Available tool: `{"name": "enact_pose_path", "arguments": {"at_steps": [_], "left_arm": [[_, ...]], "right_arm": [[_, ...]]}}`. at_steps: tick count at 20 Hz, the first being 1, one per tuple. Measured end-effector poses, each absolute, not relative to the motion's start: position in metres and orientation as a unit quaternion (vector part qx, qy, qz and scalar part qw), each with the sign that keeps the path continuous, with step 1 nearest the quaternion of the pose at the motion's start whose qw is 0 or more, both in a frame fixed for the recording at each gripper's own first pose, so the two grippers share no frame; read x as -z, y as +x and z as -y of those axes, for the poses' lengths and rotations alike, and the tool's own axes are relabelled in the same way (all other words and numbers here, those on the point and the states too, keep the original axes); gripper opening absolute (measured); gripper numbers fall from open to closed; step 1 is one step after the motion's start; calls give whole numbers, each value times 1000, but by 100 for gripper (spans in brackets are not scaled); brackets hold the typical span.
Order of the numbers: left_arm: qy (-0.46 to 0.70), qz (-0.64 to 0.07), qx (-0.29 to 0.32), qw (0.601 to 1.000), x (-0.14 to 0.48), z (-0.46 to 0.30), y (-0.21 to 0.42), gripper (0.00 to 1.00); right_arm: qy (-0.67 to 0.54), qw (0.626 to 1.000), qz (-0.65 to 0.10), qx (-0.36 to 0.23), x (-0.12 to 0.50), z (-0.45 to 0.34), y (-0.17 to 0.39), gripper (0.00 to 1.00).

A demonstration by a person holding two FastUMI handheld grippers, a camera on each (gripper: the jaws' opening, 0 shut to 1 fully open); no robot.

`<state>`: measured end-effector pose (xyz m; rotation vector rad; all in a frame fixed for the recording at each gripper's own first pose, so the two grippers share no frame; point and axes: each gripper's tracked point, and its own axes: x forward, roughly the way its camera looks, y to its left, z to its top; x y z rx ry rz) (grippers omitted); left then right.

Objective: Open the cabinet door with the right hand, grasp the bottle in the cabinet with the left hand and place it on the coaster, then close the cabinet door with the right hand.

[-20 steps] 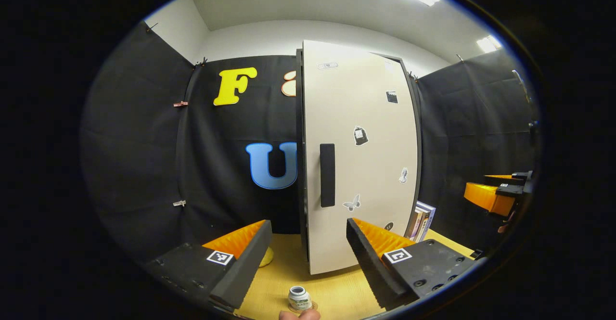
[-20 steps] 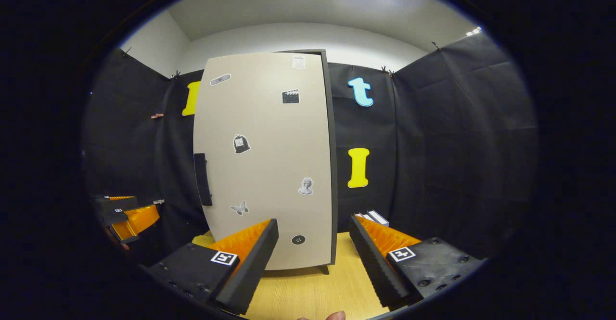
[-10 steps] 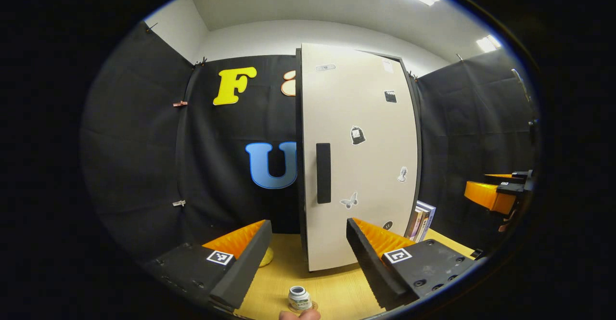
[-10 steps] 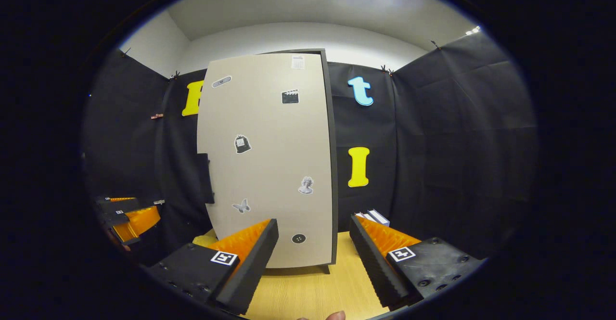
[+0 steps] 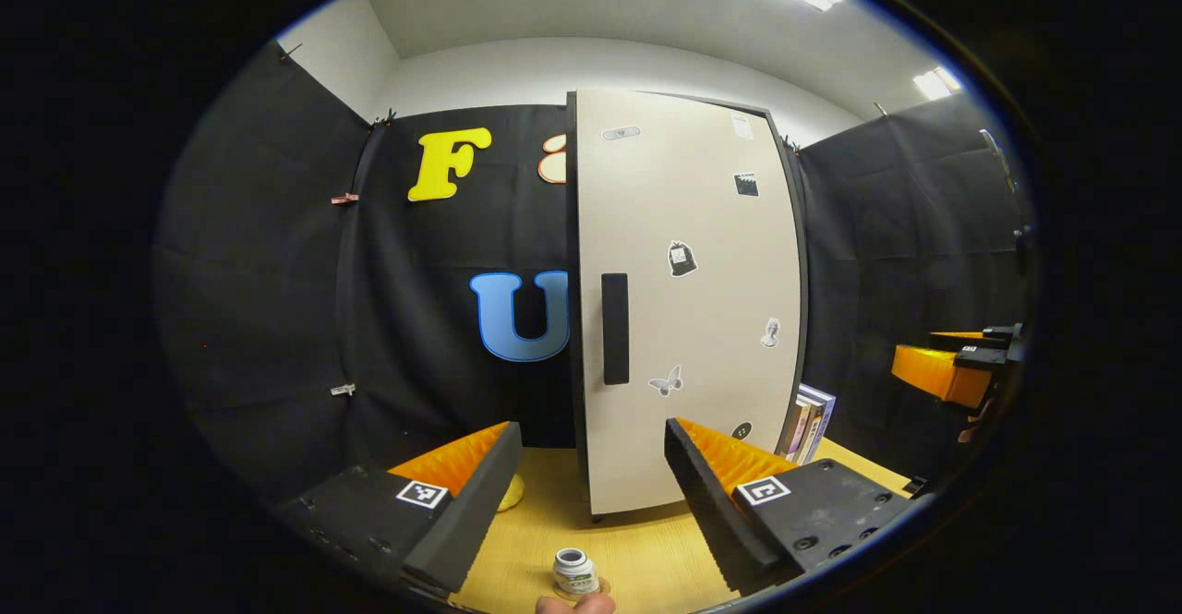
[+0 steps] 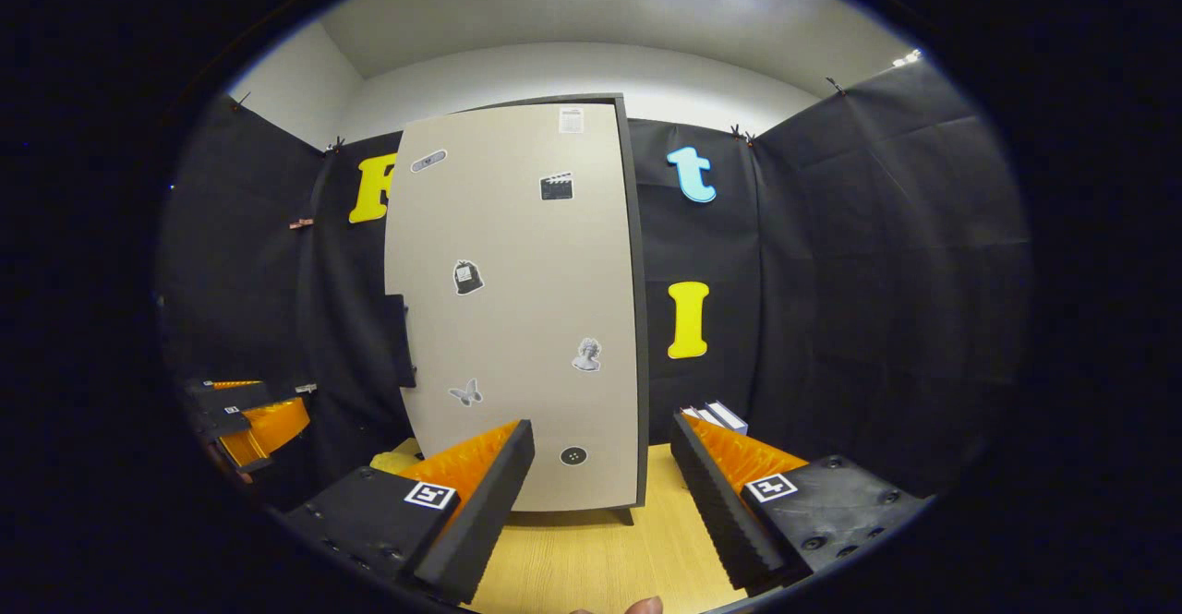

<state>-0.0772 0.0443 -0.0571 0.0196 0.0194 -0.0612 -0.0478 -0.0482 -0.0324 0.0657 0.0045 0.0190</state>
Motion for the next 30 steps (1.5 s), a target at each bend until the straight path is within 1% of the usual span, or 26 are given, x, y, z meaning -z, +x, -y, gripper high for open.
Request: {"name": "enact_pose_path", "arguments": {"at_steps": [11,30], "left_arm": [[11,-10,21,1000,54,-45,-75,98],[15,-13,6,1000,52,-18,-53,98]], "right_arm": [[33,999,-3,-19,32,46,-44,98],[35,998,-11,-42,37,65,-26,98]]}}
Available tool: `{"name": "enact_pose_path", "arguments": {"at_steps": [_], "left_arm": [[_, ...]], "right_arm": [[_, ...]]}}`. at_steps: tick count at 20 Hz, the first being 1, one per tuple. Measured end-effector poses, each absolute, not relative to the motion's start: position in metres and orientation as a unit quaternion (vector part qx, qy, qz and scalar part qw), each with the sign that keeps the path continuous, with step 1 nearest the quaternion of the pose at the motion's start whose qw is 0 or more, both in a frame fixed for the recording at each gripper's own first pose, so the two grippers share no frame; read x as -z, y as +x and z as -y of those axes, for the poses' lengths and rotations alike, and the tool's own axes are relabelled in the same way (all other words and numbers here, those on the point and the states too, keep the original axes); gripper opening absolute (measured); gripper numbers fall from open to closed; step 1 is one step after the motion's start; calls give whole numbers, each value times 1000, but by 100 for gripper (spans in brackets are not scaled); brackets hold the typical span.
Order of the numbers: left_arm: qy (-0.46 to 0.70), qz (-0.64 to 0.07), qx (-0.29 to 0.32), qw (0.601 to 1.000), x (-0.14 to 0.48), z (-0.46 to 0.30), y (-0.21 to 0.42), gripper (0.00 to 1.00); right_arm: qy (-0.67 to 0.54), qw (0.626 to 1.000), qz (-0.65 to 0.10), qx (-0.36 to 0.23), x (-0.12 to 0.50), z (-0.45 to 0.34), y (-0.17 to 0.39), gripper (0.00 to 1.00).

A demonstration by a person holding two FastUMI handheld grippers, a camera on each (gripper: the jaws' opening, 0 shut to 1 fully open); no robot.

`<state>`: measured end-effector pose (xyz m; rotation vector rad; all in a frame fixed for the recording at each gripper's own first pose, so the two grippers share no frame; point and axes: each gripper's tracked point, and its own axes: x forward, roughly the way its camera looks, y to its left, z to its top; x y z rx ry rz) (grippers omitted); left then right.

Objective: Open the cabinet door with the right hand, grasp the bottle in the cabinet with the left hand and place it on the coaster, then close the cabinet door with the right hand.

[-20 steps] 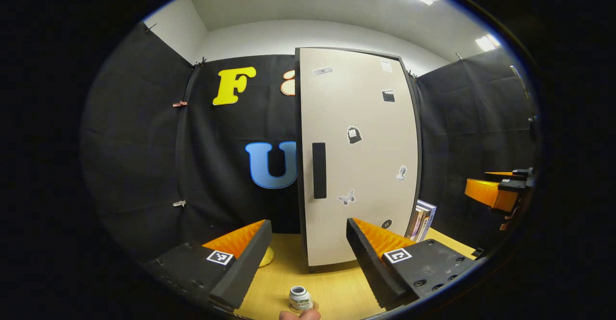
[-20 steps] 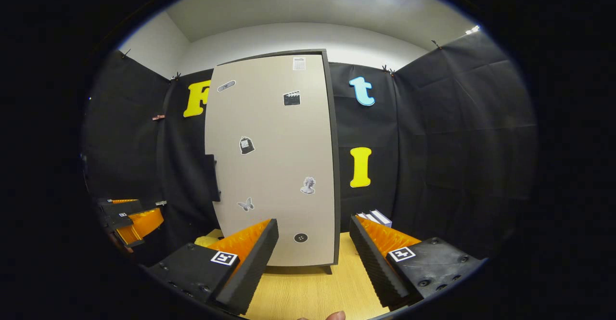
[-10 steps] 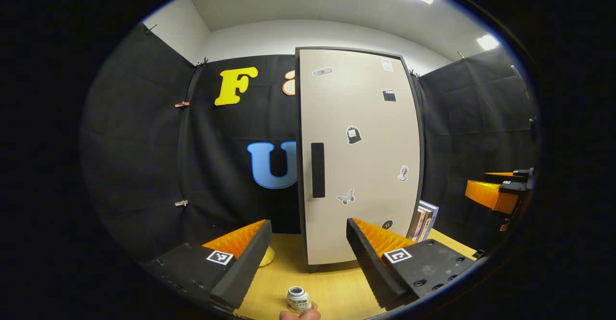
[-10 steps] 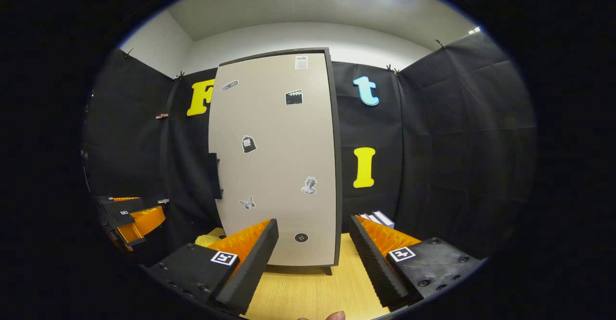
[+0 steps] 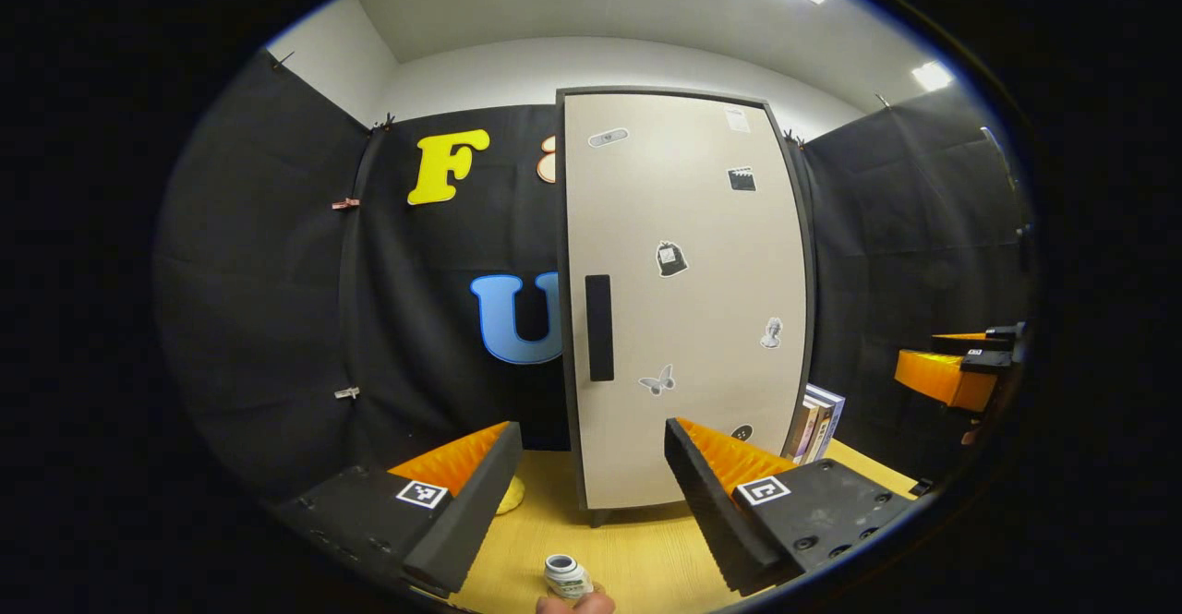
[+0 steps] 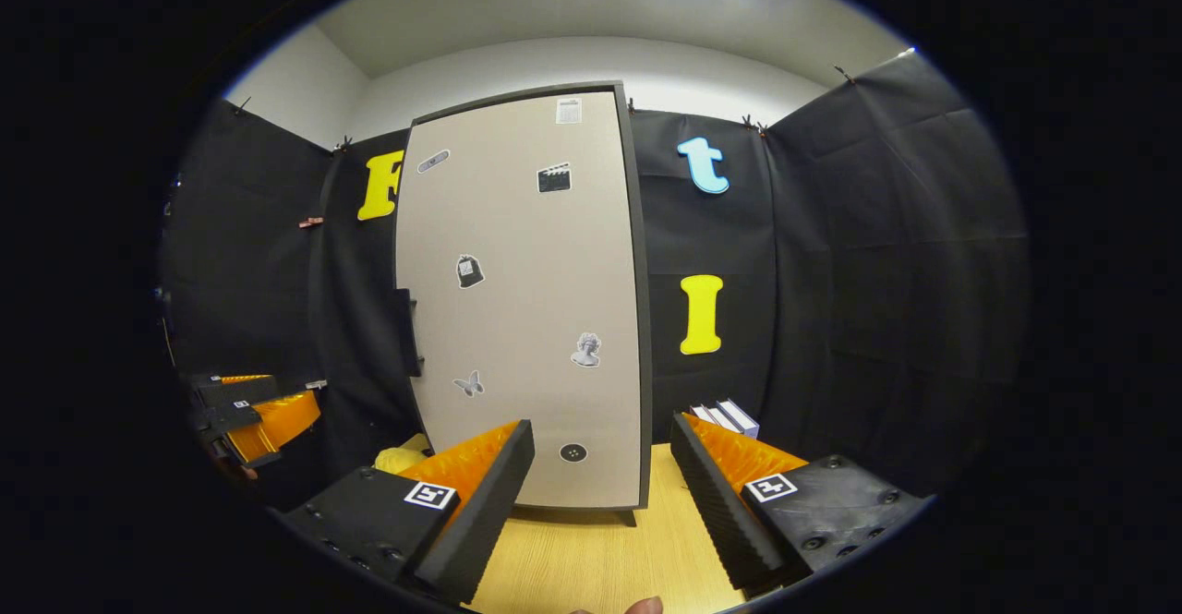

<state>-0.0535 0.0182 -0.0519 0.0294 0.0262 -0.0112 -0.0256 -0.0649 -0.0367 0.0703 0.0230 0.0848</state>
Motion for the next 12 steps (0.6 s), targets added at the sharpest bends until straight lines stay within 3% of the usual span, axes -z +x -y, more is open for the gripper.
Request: {"name": "enact_pose_path", "arguments": {"at_steps": [12], "left_arm": [[47,26,14,998,33,17,-27,97]], "right_arm": [[38,997,4,-70,43,78,3,98]]}}
